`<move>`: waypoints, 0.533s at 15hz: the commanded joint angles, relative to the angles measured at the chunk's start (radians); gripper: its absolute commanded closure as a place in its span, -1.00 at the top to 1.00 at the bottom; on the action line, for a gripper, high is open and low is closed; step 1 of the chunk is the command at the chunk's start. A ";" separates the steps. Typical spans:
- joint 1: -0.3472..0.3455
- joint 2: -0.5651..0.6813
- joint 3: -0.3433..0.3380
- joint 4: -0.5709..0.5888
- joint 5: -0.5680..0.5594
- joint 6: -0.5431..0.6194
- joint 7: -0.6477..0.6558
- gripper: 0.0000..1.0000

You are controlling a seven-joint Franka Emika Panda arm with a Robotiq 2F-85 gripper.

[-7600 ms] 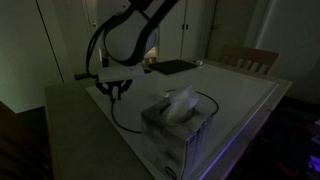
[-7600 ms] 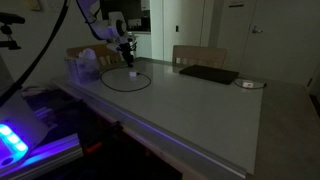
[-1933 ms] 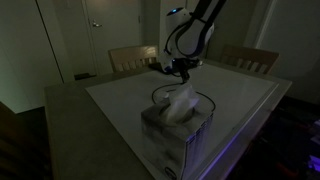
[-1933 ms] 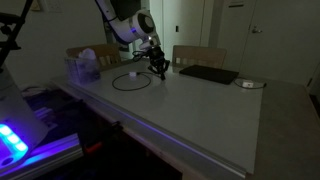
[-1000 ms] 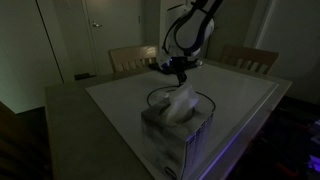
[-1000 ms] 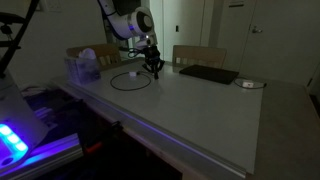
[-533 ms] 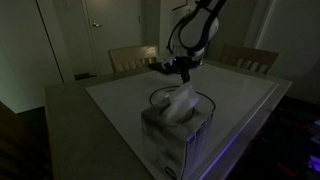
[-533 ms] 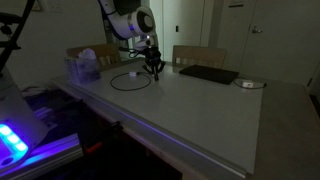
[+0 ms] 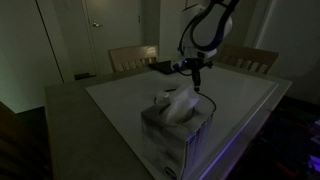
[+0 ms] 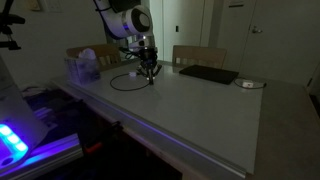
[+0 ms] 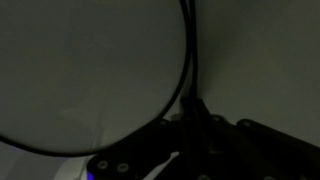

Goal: Coil up the phone charger

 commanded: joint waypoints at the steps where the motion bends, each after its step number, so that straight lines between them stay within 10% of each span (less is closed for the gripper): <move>1: 0.092 -0.056 -0.112 -0.092 0.061 0.007 0.000 -0.97; 8: 0.291 -0.041 -0.317 -0.142 0.117 0.012 0.000 -0.97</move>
